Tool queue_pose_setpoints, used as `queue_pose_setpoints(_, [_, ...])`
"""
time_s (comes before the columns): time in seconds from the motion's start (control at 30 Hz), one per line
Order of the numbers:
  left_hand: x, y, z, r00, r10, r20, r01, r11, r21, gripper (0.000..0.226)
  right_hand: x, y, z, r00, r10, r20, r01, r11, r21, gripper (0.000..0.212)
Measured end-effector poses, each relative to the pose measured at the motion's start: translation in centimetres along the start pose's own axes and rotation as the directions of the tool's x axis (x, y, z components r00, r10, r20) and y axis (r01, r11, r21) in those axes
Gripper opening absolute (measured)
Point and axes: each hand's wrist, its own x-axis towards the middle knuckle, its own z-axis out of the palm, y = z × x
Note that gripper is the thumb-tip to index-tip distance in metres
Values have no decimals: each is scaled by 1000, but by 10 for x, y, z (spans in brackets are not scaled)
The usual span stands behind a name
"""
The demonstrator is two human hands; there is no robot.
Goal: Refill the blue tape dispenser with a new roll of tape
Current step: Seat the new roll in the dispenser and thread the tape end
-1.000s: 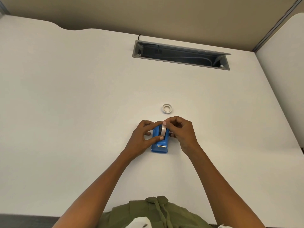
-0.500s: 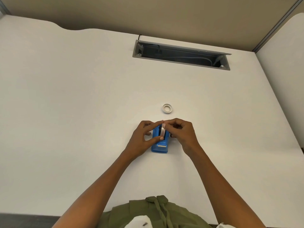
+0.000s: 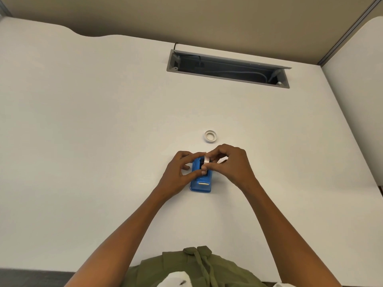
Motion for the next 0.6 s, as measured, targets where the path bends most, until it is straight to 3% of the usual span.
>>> queue_pose_setpoints(0.23, [3,-4,-1,999,-24,24,24,1000,17,43,28,-22,-19,971,117,210,-91,987,-130,9])
queue_pose_setpoints(0.6, [5,-7,1,1000,-12,16,12,1000,24,43,27,-22,-20,965,144,220,-127,988,-92,8])
